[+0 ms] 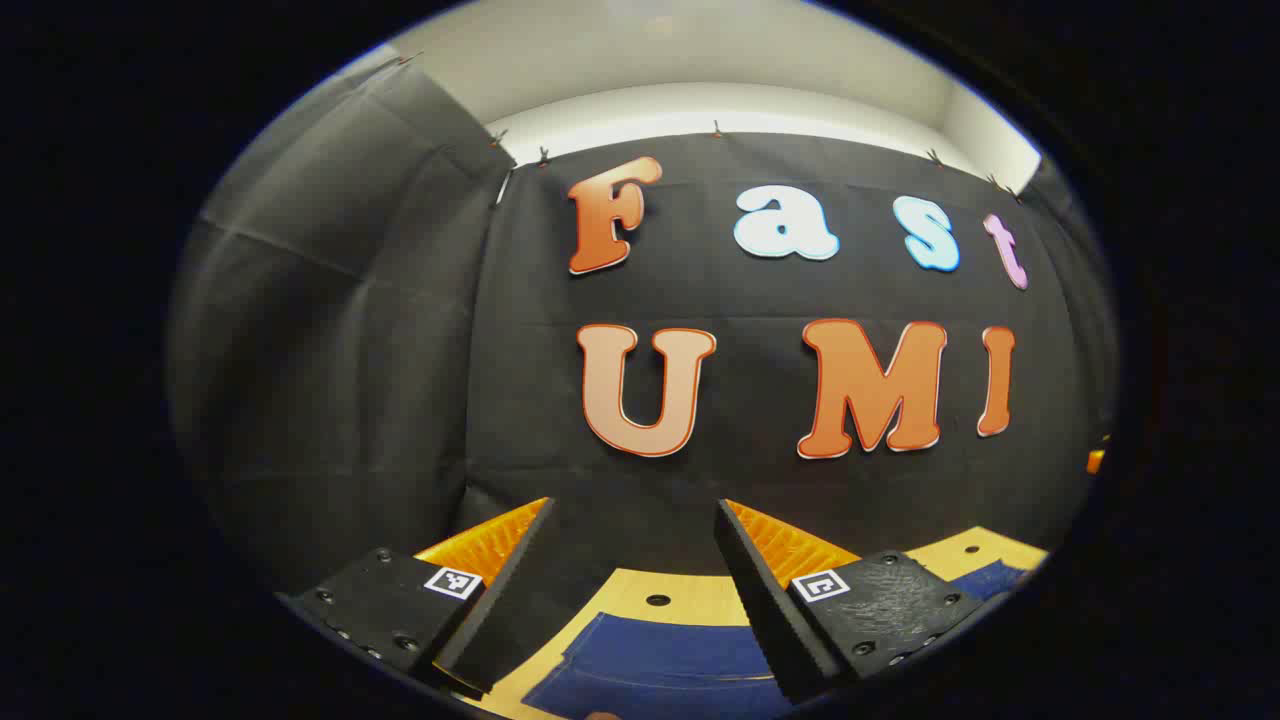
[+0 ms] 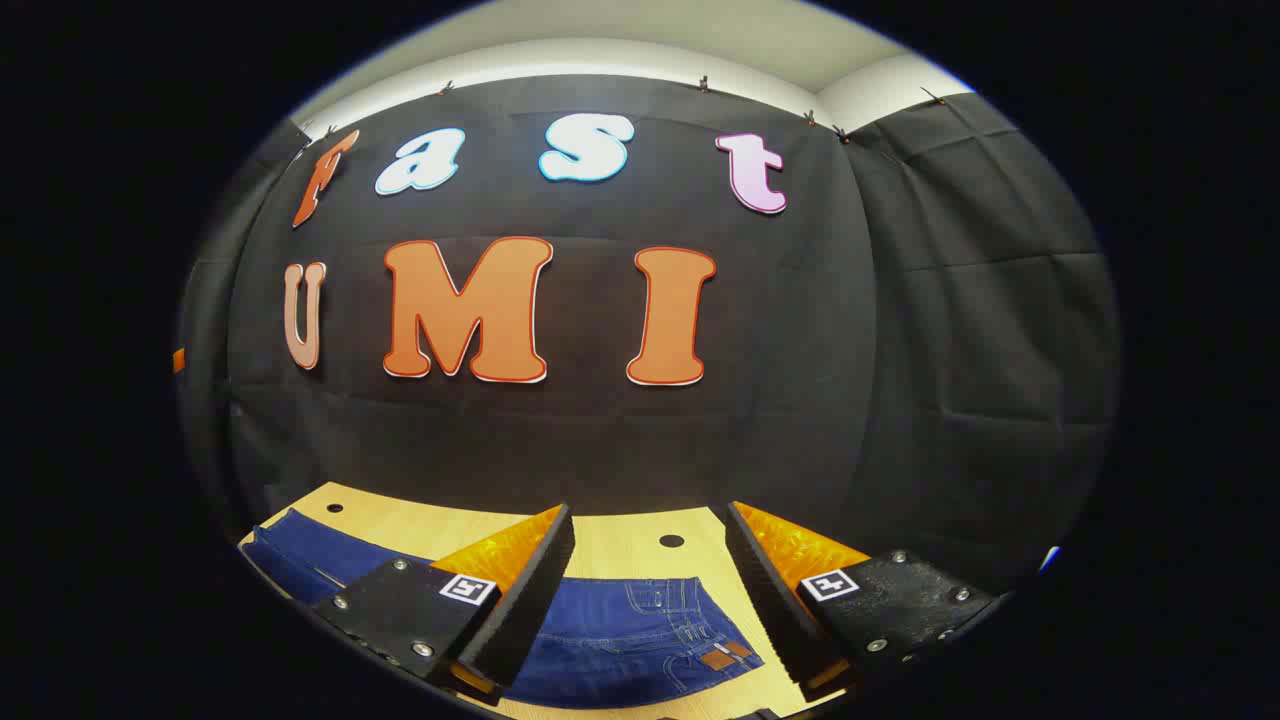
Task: Grasp the waist and the cuffs of the jeans and fold them to make the two legs overlap; first hold the waist and fold one-third of the jeans toward the cuffs, then hold the cuffs and fold the remaining one-third in the same direction to finish folding.
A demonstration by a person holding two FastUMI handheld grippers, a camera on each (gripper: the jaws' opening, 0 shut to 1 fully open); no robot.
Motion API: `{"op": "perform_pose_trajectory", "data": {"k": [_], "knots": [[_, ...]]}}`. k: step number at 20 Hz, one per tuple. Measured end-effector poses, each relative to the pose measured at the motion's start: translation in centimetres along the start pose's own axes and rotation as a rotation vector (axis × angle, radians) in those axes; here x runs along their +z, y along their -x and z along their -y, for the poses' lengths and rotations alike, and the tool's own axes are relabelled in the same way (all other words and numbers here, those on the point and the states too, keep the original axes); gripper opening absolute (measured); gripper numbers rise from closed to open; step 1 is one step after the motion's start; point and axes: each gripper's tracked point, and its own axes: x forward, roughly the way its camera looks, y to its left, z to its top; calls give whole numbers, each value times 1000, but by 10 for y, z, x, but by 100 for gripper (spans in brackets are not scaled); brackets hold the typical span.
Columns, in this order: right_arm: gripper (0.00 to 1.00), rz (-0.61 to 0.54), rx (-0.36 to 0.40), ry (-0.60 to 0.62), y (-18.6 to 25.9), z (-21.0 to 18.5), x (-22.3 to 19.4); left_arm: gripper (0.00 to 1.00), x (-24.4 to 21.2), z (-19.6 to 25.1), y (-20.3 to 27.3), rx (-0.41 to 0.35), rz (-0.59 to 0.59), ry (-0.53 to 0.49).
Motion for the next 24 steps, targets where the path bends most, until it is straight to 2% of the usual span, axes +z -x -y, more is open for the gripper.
{"op": "perform_pose_trajectory", "data": {"k": [3,4,5,6,8,9,12,17,19,20,21,22,23,24], "knots": [[100,-9,-4,-10,5,4,-3,94,-3,20,3,-61,-15,-30],[95,-9,-5,-13,5,5,-2,94,-9,23,4,-76,-29,-29],[95,-8,-4,-15,5,5,-2,96,-14,27,5,-88,-39,-37],[100,-8,-5,-13,6,5,-2,96,-14,27,5,-87,-41,-50],[100,-7,-2,-11,6,4,-1,99,-13,29,5,-94,-44,-71],[95,-11,7,-19,6,2,-1,99,-15,30,5,-99,-47,-83],[100,-14,11,-15,5,-1,-3,100,-18,35,7,-119,-55,-127],[95,-26,30,-7,1,-9,-7,100,-31,32,6,-105,-86,-120],[95,-40,36,-11,-1,-12,-11,100,-33,33,6,-116,-100,-102],[100,-46,42,-15,-1,-13,-12,98,-33,32,3,-116,-100,-80],[100,-51,46,-19,-1,-15,-13,100,-33,28,0,-111,-100,-51],[95,-51,45,-21,-2,-15,-13,100,-35,26,-2,-109,-105,-18],[95,-54,49,-27,-5,-16,-14,100,-42,20,-1,-106,-127,53],[95,-60,54,-37,-6,-18,-15,98,-59,14,-2,-109,-182,166]]}}
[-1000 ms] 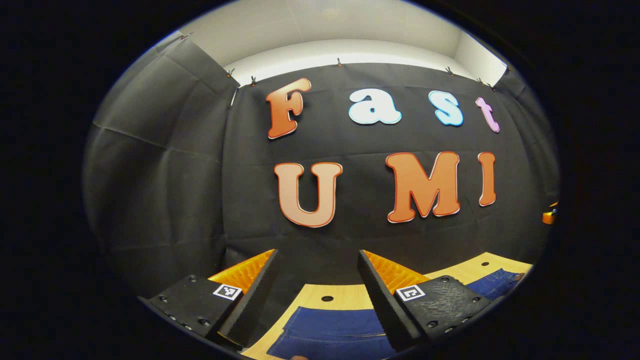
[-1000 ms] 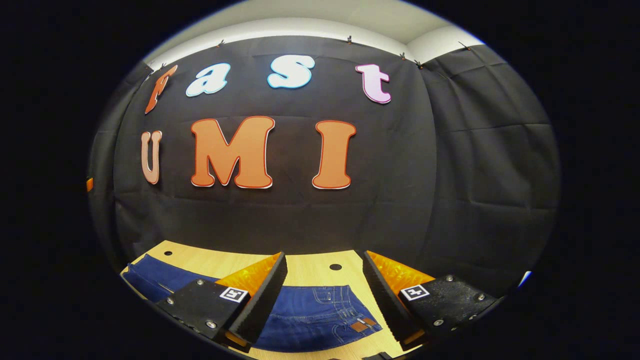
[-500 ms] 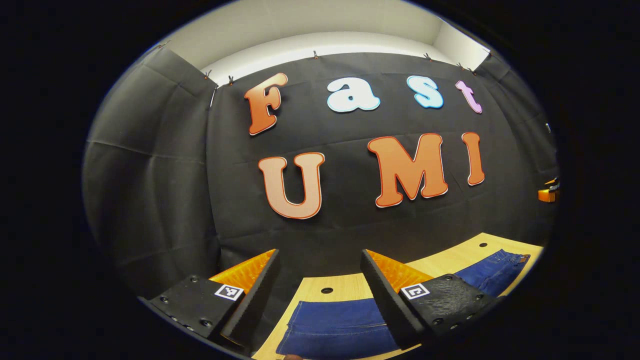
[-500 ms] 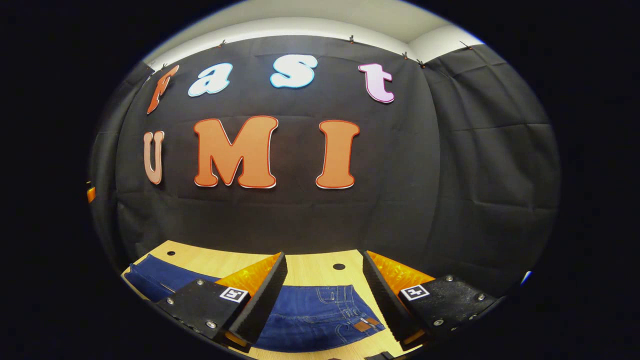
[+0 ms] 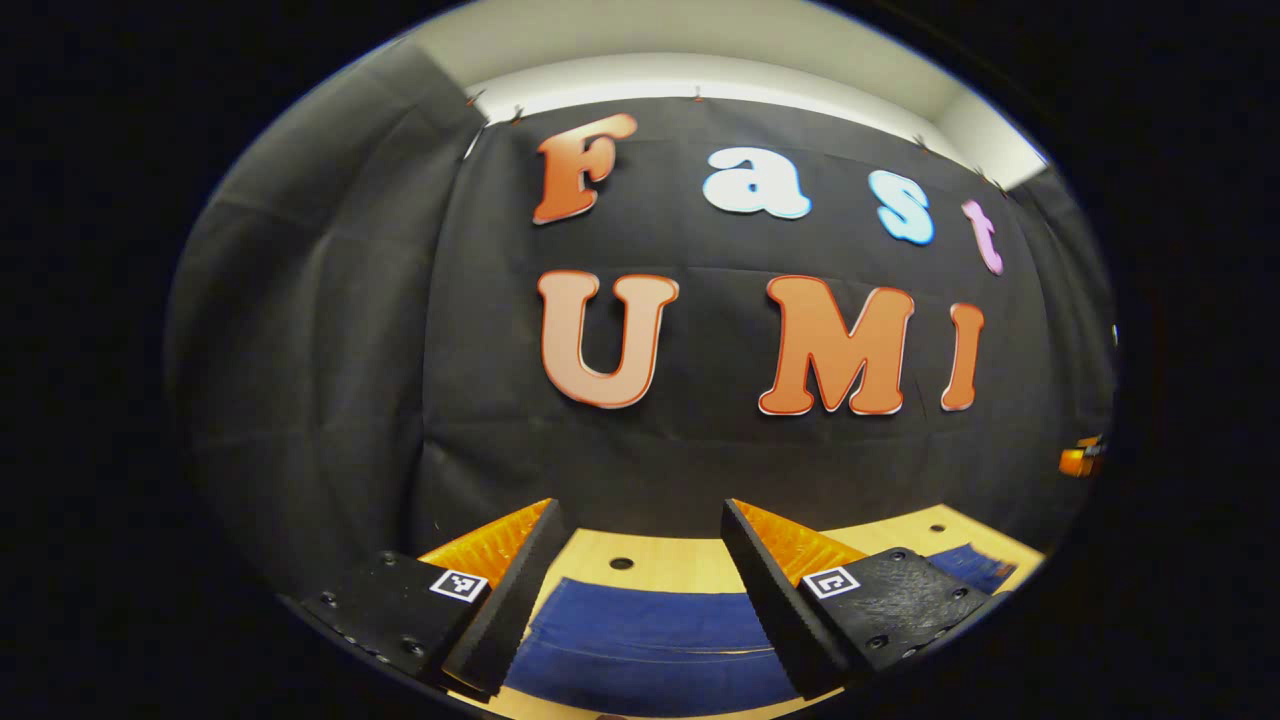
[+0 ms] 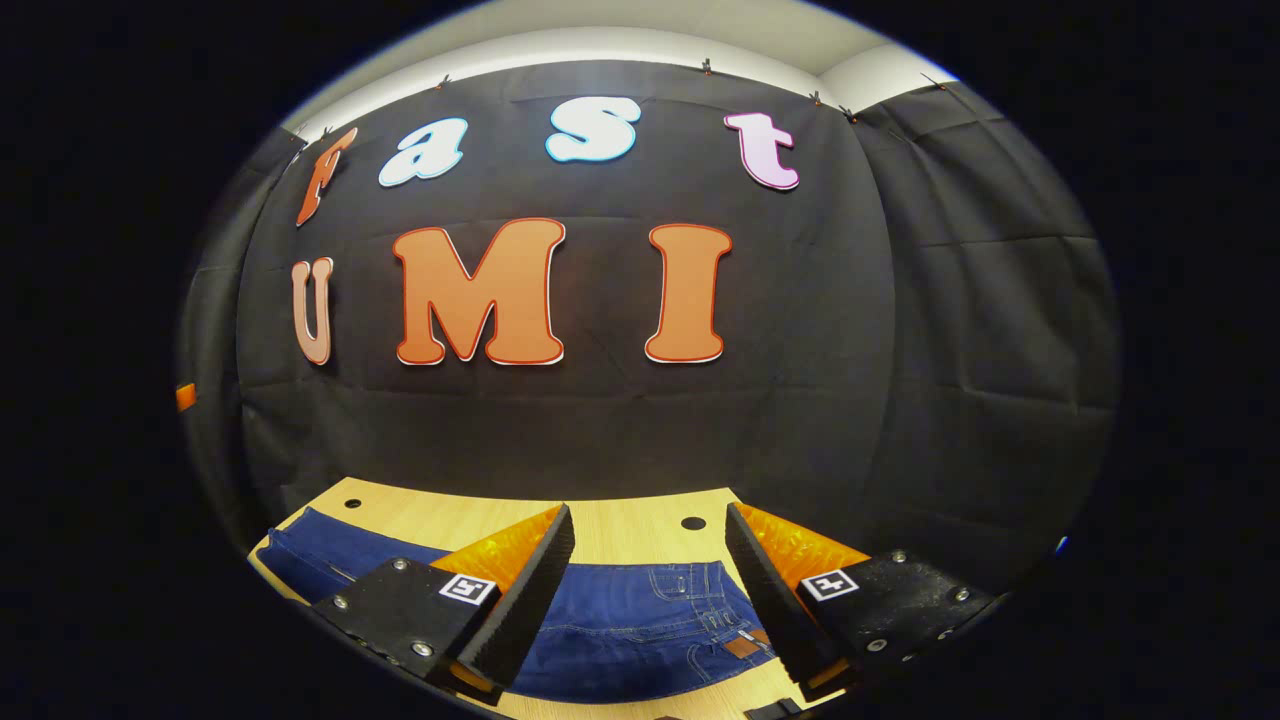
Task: Grasp the waist and the cuffs of the jeans and fold them to make the two legs overlap; first hold the waist and fold one-third of the jeans toward the cuffs, then hold the cuffs and fold the remaining one-third in the same direction to finish folding.
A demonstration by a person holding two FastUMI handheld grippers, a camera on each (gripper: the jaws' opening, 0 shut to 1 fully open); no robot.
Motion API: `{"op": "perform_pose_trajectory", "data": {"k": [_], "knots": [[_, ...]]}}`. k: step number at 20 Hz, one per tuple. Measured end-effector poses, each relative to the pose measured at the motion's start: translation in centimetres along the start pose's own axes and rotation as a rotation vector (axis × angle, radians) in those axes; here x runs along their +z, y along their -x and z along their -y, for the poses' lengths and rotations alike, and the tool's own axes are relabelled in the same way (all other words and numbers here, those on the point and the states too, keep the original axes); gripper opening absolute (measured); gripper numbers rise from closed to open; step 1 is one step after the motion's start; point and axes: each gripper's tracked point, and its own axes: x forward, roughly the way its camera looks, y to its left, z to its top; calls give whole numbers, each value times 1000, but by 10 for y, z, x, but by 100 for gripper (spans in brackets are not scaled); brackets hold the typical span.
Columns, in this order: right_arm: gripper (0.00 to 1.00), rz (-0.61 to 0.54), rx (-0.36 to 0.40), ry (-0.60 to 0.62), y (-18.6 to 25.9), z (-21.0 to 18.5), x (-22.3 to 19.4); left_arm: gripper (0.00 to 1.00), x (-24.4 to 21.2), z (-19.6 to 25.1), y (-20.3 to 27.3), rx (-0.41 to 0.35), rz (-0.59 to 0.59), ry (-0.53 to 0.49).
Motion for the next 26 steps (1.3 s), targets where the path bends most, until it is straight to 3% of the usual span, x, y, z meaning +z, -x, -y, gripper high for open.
{"op": "perform_pose_trajectory", "data": {"k": [1,3,4,5,6,8,11,13,15,20,26], "knots": [[100,-11,9,-12,-3,-3,-5,98,-15,-7,0,-6,-40,93],[100,-31,22,-25,-8,-9,-12,96,-58,-32,0,10,-149,353],[95,-40,33,-29,-10,-14,-15,99,-78,-44,2,26,-194,467],[100,-49,42,-30,-13,-19,-17,97,-111,-61,3,79,-253,602],[95,-59,57,-30,-17,-26,-20,97,-137,-75,8,132,-295,697],[95,-72,80,-32,-25,-37,-23,97,-200,-102,31,207,-411,858],[95,-98,106,-32,-35,-52,-28,98,-284,-147,52,377,-557,914],[95,-131,128,-21,-44,-63,-36,100,-322,-170,50,464,-633,1037],[95,-142,137,-13,-46,-69,-37,98,-339,-181,42,539,-663,1069],[95,-168,109,26,-51,-60,-42,98,-366,-197,-3,574,-724,1023],[95,-198,52,-26,-52,-32,-48,97,-367,-194,-26,564,-733,1023]]}}
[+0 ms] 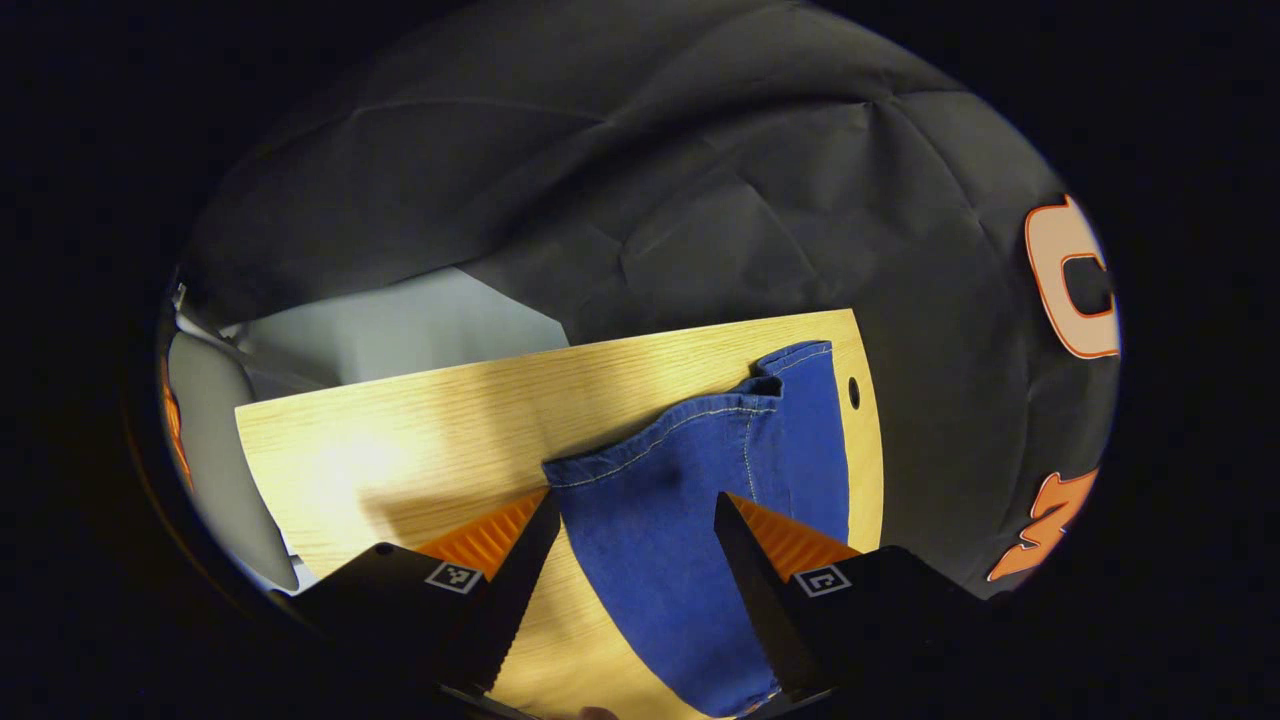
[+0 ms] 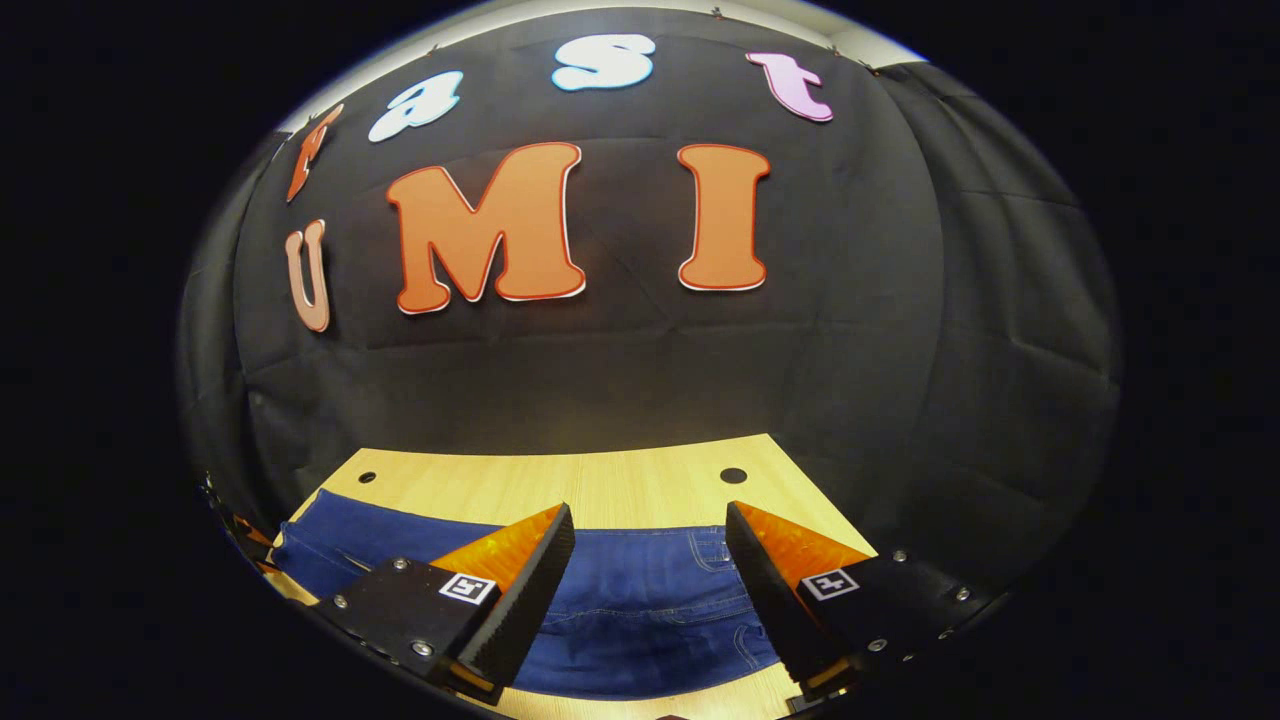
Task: Grasp the waist and the cuffs of the jeans and fold them to make the two legs overlap; first hold the waist and fold one-third of the jeans toward the cuffs, then hold the cuffs and fold the remaining one-third in the same direction to finish folding.
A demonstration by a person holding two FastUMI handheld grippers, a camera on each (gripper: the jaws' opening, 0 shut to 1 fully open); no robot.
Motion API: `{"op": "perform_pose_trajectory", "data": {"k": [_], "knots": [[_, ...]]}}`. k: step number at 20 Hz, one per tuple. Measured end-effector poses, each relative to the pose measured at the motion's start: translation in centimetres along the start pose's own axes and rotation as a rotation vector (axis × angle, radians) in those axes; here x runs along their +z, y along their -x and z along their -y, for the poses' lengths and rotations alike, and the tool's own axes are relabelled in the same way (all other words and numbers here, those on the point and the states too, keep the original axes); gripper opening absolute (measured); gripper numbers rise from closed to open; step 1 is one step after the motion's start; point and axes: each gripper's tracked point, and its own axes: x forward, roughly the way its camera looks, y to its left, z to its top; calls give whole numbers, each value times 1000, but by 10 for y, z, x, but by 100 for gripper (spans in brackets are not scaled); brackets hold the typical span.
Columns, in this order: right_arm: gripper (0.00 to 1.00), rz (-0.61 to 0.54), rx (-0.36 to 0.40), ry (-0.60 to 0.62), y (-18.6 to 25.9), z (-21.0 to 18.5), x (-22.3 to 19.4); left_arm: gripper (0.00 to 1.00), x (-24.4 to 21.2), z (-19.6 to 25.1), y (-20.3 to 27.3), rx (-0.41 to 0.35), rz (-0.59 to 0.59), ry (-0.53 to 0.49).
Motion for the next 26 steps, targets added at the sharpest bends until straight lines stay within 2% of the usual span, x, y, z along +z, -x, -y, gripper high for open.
{"op": "perform_pose_trajectory", "data": {"k": [5,6,8,9,10,11,12,14,17,18,19,21,24,26], "knots": [[95,-21,-24,-6,0,8,-6,98,2,27,-16,-88,-2,-3],[100,-24,-33,0,0,10,-7,93,0,33,-19,-113,-9,0],[100,-32,-50,3,1,14,-8,78,-3,39,-26,-143,-25,15],[100,-36,-55,1,2,16,-8,73,-3,45,-34,-162,-24,26],[98,-38,-60,1,3,18,-8,71,-9,39,-39,-133,-36,25],[95,-40,-63,2,4,19,-8,38,-6,29,-43,-93,-19,40],[95,-44,-68,-1,6,21,-9,5,-7,33,-58,-106,-11,87],[95,-47,-78,-28,9,29,-13,1,-11,31,-45,-135,-9,75],[95,-59,-102,-83,13,49,-21,1,-15,36,-37,-167,-3,64],[100,-92,-93,-149,17,60,-33,0,-14,35,-32,-177,1,72],[95,-128,-83,-204,19,66,-46,0,-14,35,-30,-182,0,78],[96,-227,-71,-395,24,78,-87,0,-13,34,-25,-189,-4,100],[96,-362,-99,-770,32,94,-148,0,-12,33,-23,-190,-6,117],[96,-437,-161,-995,25,100,-184,0,-16,32,-20,-187,-8,114]]}}
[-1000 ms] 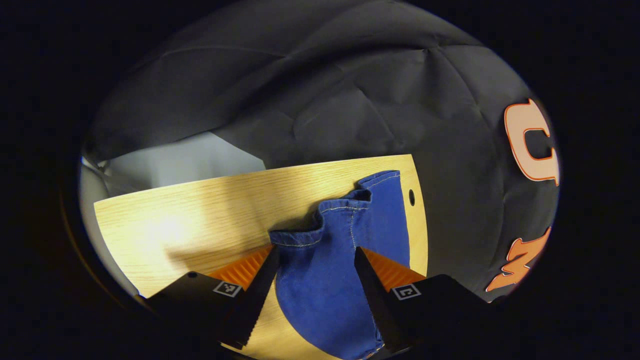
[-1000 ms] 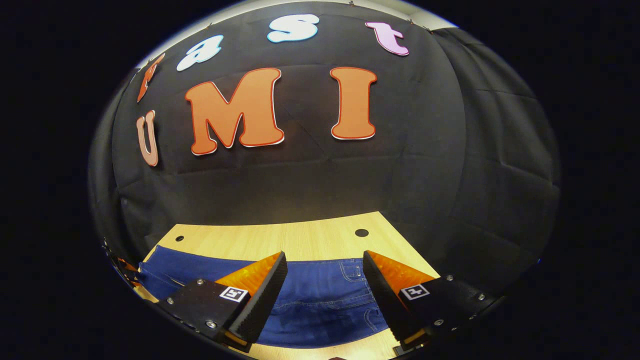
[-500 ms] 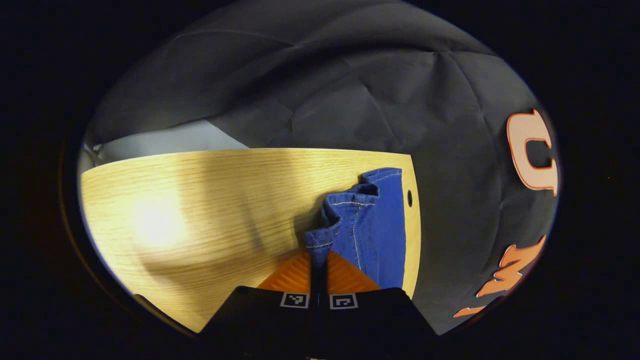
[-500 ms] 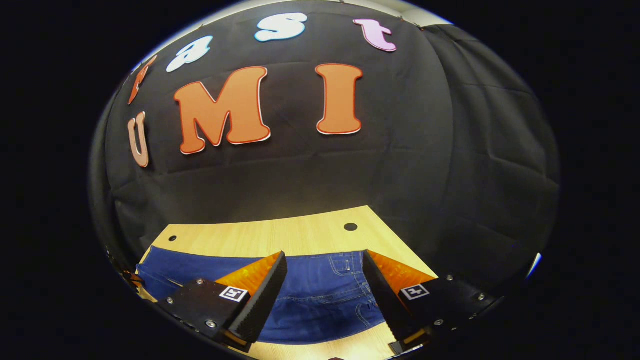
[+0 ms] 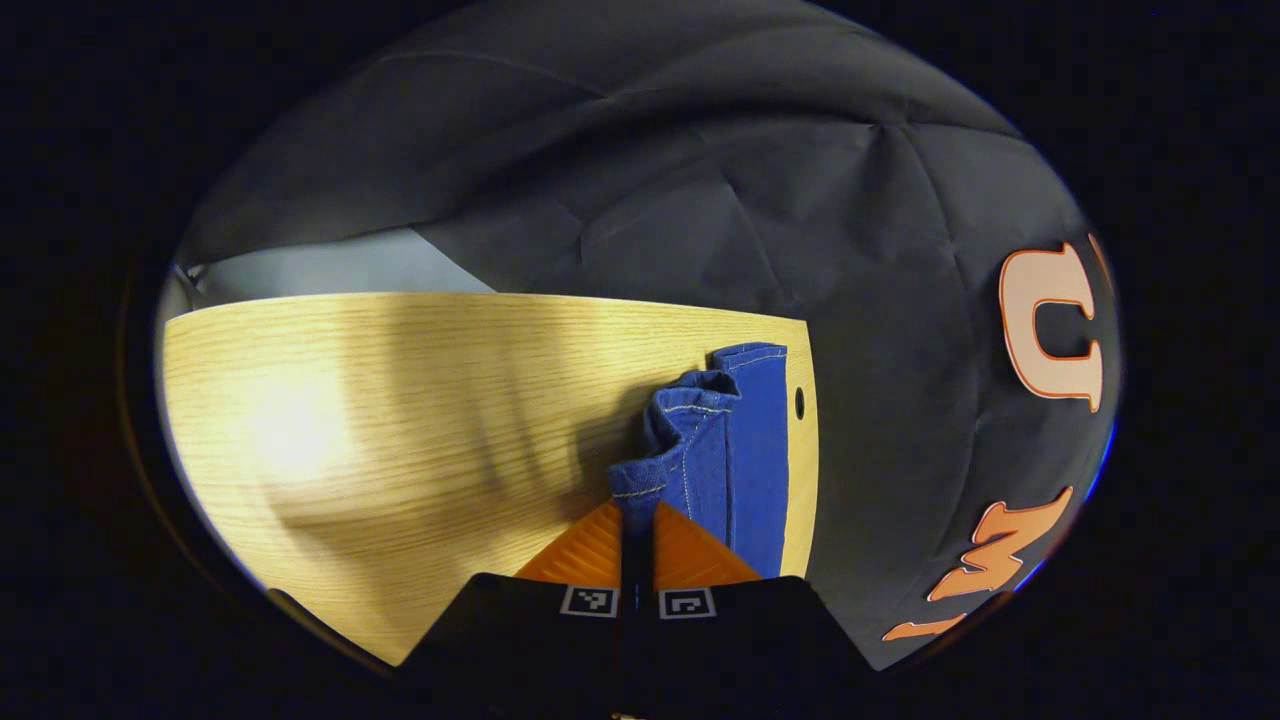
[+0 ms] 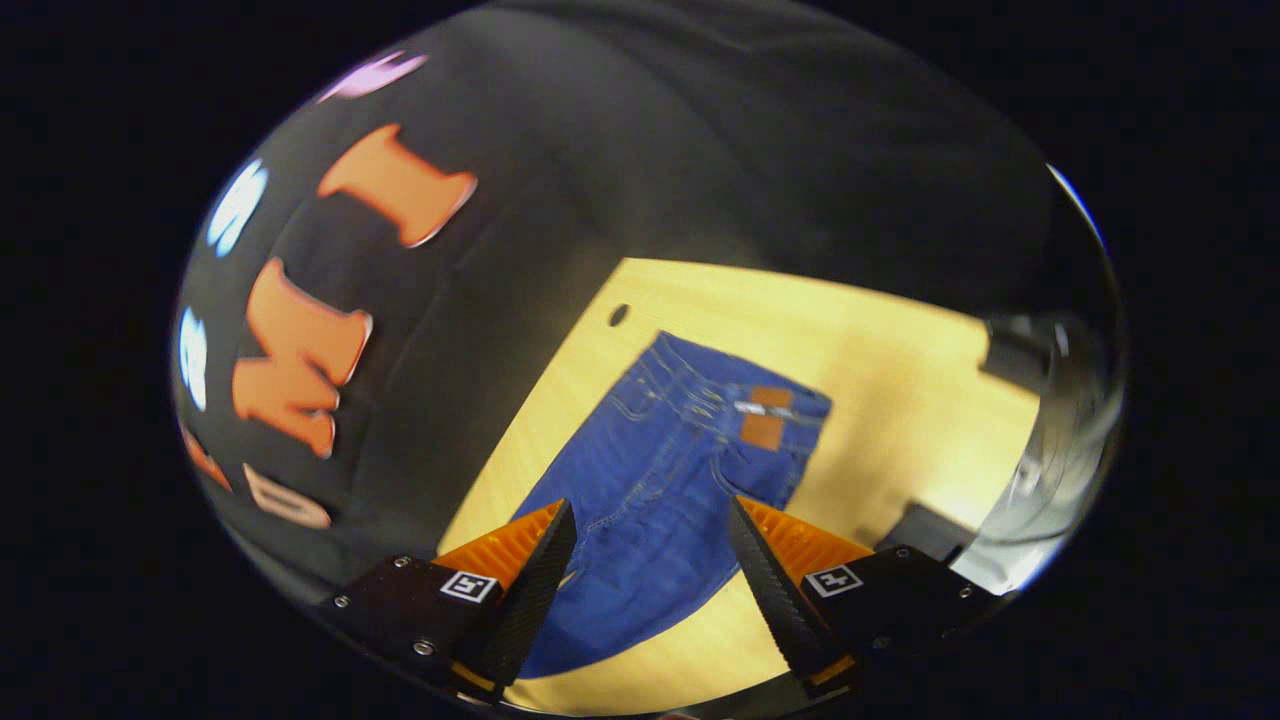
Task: Grasp the waist and the cuffs of the jeans and fold them to make the two legs overlap; first hold the waist and fold one-third of the jeans toward the cuffs, then hold the cuffs and fold the remaining one-third in the same direction to finish folding.
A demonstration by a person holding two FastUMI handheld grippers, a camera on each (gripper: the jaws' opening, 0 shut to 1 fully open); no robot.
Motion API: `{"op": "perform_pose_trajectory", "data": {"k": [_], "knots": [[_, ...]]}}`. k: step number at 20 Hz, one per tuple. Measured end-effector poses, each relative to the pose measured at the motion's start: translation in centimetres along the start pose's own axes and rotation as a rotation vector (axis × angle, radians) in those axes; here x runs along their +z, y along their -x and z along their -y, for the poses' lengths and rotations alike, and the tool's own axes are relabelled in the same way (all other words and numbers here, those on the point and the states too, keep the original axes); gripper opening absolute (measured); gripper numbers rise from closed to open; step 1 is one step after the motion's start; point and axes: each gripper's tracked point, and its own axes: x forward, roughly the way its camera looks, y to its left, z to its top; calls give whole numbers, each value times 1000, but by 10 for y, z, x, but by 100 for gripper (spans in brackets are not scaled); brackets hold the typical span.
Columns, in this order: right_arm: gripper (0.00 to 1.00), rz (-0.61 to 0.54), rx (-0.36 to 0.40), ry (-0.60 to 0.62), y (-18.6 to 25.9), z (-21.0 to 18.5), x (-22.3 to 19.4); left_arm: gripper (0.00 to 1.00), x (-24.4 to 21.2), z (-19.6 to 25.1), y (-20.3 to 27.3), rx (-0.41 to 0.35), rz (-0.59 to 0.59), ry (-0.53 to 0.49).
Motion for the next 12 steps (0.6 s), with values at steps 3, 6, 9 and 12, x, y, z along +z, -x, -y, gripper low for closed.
{"op": "perform_pose_trajectory", "data": {"k": [3,6,9,12], "knots": [[96,-54,-112,-43,-29,40,-17,0,1,1,4,-10,-8,-4],[96,-23,-153,-92,-53,54,4,1,-1,9,17,-26,-21,3],[96,-32,-198,-36,-74,64,12,0,-3,13,20,-36,-33,13],[96,-45,-216,-10,-89,64,11,1,-3,13,17,-35,-40,20]]}}
